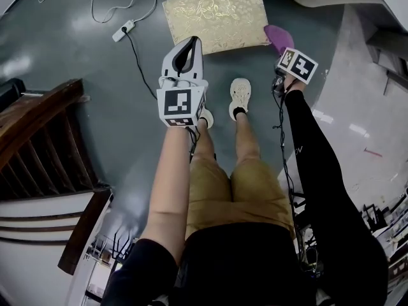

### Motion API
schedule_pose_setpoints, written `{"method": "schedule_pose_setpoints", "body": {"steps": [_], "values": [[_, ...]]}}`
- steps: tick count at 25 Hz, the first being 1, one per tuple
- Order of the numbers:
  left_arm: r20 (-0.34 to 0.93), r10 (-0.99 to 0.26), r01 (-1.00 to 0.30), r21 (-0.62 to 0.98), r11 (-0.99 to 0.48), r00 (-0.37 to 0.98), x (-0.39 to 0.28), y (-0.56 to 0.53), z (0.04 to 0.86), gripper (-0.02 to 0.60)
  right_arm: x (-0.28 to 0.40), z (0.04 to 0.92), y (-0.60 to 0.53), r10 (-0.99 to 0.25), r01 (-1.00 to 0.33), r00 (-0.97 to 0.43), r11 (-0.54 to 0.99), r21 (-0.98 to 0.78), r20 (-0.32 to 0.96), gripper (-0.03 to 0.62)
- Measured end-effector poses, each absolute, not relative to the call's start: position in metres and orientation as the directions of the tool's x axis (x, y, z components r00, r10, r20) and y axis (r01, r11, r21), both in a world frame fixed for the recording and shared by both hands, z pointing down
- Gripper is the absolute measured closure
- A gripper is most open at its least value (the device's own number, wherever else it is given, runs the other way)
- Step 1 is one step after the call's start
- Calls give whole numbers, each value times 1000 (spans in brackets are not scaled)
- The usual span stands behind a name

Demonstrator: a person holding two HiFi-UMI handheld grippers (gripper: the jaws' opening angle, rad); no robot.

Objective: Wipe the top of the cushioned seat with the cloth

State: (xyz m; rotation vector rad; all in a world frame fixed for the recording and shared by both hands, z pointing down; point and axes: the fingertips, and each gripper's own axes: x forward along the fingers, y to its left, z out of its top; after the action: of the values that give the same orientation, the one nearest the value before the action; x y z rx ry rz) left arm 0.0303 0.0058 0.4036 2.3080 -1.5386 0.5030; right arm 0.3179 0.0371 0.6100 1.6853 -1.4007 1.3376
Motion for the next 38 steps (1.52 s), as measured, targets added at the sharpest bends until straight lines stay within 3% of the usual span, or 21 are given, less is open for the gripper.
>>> {"method": "schedule_pose_setpoints", "body": {"steps": [8,16,20,26,38], "values": [[395,-848,-928,34,-370,353,37,-8,312,574,267,485,13,-571,-917,-385,148,-371,725,508],[238,-904,-929,-16,-370,356,47,-21,161,574,243,290,-20,-733,-881,-468,345,-323,495,508],[178,-919,-932,-25,-360,351,44,-12,104,574,236,204,-24,-799,-881,-470,405,-244,374,508],[98,-920,-921,-54,-385,379,52,5,34,574,227,103,-15,-867,-886,-450,463,14,217,510],[-42,-920,-916,-120,-382,390,51,18,-31,574,232,23,-9,-898,-895,-435,439,74,68,510]]}}
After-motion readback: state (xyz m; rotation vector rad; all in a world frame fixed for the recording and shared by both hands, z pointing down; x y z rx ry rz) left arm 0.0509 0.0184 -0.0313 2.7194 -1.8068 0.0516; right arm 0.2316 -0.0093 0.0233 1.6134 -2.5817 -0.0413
